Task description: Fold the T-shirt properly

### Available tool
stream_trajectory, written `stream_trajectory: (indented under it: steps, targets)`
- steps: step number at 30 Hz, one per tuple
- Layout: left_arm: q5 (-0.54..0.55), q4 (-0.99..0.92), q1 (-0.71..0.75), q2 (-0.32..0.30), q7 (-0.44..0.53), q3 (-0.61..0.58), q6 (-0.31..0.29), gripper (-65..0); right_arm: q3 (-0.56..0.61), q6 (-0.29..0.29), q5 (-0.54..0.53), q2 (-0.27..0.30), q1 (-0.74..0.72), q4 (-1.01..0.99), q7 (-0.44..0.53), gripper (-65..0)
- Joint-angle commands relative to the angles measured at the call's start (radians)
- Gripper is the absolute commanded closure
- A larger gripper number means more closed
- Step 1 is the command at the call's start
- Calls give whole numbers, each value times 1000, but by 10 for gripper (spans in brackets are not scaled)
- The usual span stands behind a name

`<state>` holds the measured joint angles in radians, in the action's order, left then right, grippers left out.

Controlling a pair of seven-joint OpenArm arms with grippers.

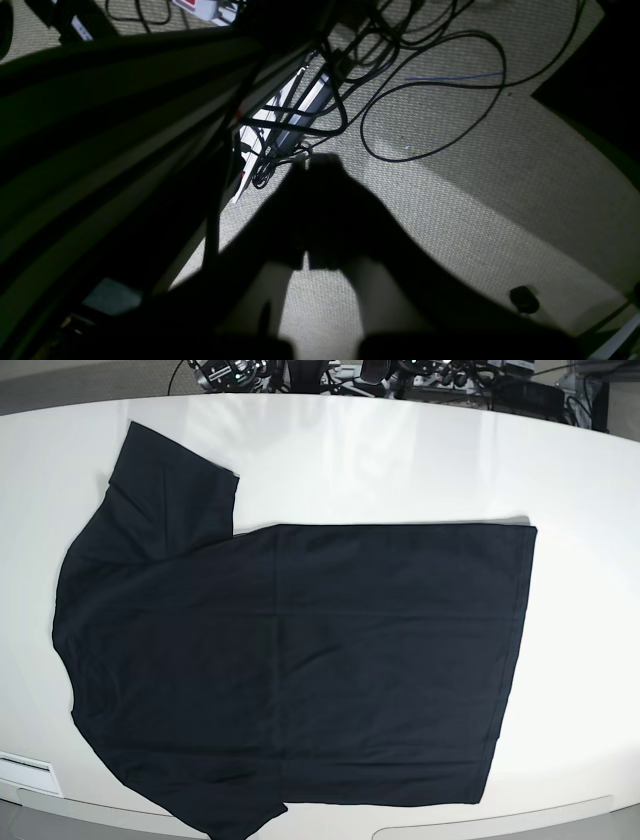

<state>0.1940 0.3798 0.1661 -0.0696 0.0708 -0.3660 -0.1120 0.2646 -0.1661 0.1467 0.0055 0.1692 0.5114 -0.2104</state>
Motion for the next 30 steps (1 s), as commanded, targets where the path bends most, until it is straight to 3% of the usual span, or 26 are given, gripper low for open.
stream_trajectory:
  steps: [1, 4, 7, 9, 13, 18, 21, 25, 30]
  targets:
    - [-6, 6, 2, -2, 6, 0, 1, 0, -1, -15, -8, -6, 2, 11, 9, 0]
    - [-6, 6, 2, -3, -6, 0, 1, 0, -1, -14, -8, -5, 2, 21, 7, 0]
    - [-7, 23, 8, -15, -81, 0, -3, 0, -1, -18, -8, -5, 13, 40, -80, 0]
    - [-12, 58, 36, -39, -120, 0, -24, 0, -1, -18, -8, 1, 46, 63, -128, 0]
    - [-29, 196, 164, -109, -128, 0, -52, 0, -1, -31, -25, 41, 192, 177, -123, 0]
    - [-28, 456, 370, -210, -134, 0, -43, 0, -1, -130, -143, 120, 410, 443, -178, 0]
    - [-29, 639, 496, -276, -149, 0, -25, 0, -1, -164, -154, 170, 542, 634, -201, 0]
    - [-46, 899, 657, -374, -189, 1, 51, 0, -1, -148, -154, 223, 719, 910, -271, 0]
    - [-142, 1210, 819, -494, -230, 53, 106, 0, -11, -34, -143, 270, 918, 1247, -333, 0]
